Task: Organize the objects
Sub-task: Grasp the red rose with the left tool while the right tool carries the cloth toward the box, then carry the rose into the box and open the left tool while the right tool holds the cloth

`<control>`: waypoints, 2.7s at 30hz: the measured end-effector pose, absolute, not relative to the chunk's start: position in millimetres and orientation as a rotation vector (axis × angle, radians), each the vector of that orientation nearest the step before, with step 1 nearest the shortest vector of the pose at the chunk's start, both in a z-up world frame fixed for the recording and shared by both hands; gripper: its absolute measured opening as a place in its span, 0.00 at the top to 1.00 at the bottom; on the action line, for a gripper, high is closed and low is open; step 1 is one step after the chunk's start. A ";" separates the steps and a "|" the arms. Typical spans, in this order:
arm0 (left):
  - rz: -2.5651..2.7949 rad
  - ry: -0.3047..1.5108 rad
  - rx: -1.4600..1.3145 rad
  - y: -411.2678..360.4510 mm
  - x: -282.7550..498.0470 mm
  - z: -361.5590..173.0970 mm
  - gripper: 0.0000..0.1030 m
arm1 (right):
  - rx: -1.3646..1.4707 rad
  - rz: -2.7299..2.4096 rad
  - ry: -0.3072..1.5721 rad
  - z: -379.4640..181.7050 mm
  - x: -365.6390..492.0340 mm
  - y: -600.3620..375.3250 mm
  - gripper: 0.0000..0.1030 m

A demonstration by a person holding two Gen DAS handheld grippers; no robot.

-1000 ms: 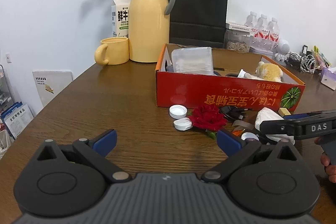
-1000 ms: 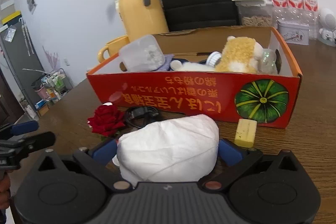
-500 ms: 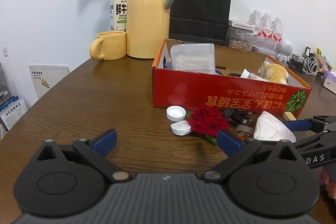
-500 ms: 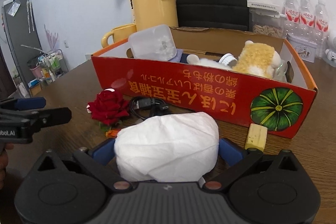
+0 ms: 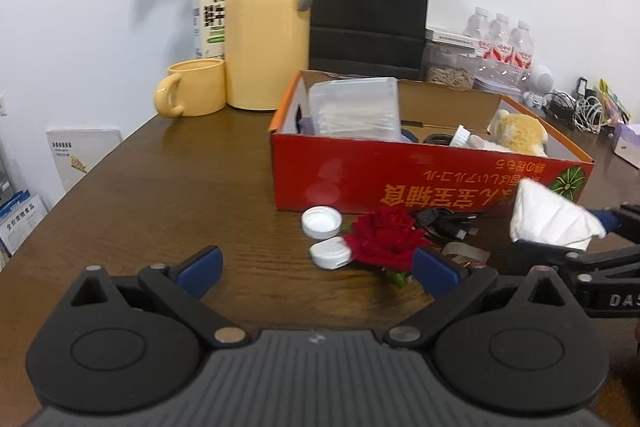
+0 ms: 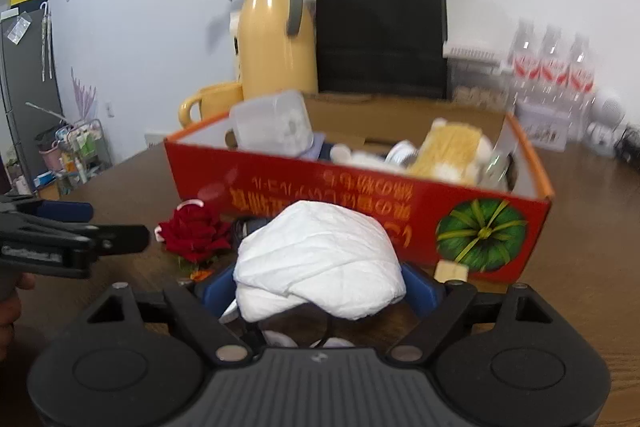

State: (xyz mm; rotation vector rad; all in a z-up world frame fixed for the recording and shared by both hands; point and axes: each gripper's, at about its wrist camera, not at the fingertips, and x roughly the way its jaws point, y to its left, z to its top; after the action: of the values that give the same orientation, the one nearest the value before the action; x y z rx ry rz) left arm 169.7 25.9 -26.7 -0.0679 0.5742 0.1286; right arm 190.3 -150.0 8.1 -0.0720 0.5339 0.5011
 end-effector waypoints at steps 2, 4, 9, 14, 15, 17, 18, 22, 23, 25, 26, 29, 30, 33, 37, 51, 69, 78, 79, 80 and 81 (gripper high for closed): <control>0.116 0.574 -0.049 20.8 177.2 -25.8 0.00 | -0.073 0.487 0.508 11.9 186.4 -152.3 0.17; 0.102 0.570 -0.035 16.0 184.7 -25.3 0.00 | -0.069 0.470 0.496 14.0 185.5 -155.6 0.17; 0.066 0.573 0.000 4.8 204.0 -30.1 0.00 | -0.059 0.431 0.463 18.2 183.3 -161.3 0.17; 0.002 0.551 0.035 -5.2 208.3 -35.4 0.28 | -0.059 0.419 0.439 20.8 180.5 -162.8 0.17; -0.012 0.554 0.044 -7.2 209.1 -36.8 0.35 | -0.062 0.421 0.438 20.8 180.0 -162.3 0.17; -0.032 0.571 0.051 -9.2 210.9 -41.1 0.59 | -0.069 0.424 0.438 20.2 179.0 -161.3 0.17; -0.037 0.566 0.050 -9.1 210.4 -41.8 0.61 | -0.071 0.425 0.437 20.2 178.5 -160.9 0.17; -0.057 0.540 0.040 -8.1 204.7 -40.4 0.72 | -0.073 0.427 0.432 20.4 176.7 -160.6 0.17; -0.054 0.534 0.042 -8.5 203.2 -40.7 0.74 | -0.073 0.427 0.430 20.5 176.7 -160.5 0.17; -0.055 0.523 0.037 -7.7 200.8 -40.0 0.74 | -0.072 0.426 0.430 20.3 176.6 -160.4 0.17; -0.052 0.516 0.035 -6.7 199.8 -39.4 0.75 | -0.072 0.426 0.429 20.3 176.5 -160.5 0.17; -0.037 0.489 0.020 -3.5 196.5 -36.4 0.75 | -0.070 0.425 0.424 21.0 175.9 -161.2 0.17; -0.032 0.481 0.016 -2.6 195.2 -35.4 0.75 | -0.069 0.424 0.422 21.2 175.7 -161.6 0.17; -0.004 0.444 0.012 -1.2 189.5 -31.2 0.76 | -0.067 0.423 0.413 22.2 174.8 -162.2 0.17; 0.007 0.393 0.011 -2.5 181.4 -21.0 0.76 | -0.069 0.424 0.387 24.6 171.8 -162.2 0.17; -0.057 0.286 -0.010 -19.3 230.2 44.9 0.75 | -0.148 0.375 0.270 60.4 188.7 -142.2 0.17; -0.034 0.348 -0.042 -30.8 328.3 30.1 0.75 | -0.128 0.264 0.374 43.0 304.6 -122.1 0.17; -0.001 0.298 -0.004 -33.9 318.0 24.3 0.00 | -0.115 0.271 0.381 39.5 298.7 -126.1 0.00; 0.012 0.271 0.010 -35.8 315.0 24.3 0.00 | -0.113 0.269 0.379 40.2 297.6 -126.8 0.00; 0.016 0.258 0.021 -37.5 313.0 24.5 0.00 | -0.111 0.266 0.378 40.9 296.5 -127.6 0.00; 0.015 0.256 0.020 -38.2 312.3 25.0 0.00 | -0.110 0.263 0.380 41.4 296.1 -128.4 0.00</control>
State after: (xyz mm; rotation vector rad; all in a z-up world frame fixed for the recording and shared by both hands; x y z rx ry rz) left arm 312.3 -38.2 25.0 0.0200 0.2563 0.0152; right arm 296.1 -128.4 41.4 -0.1095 0.3796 0.2633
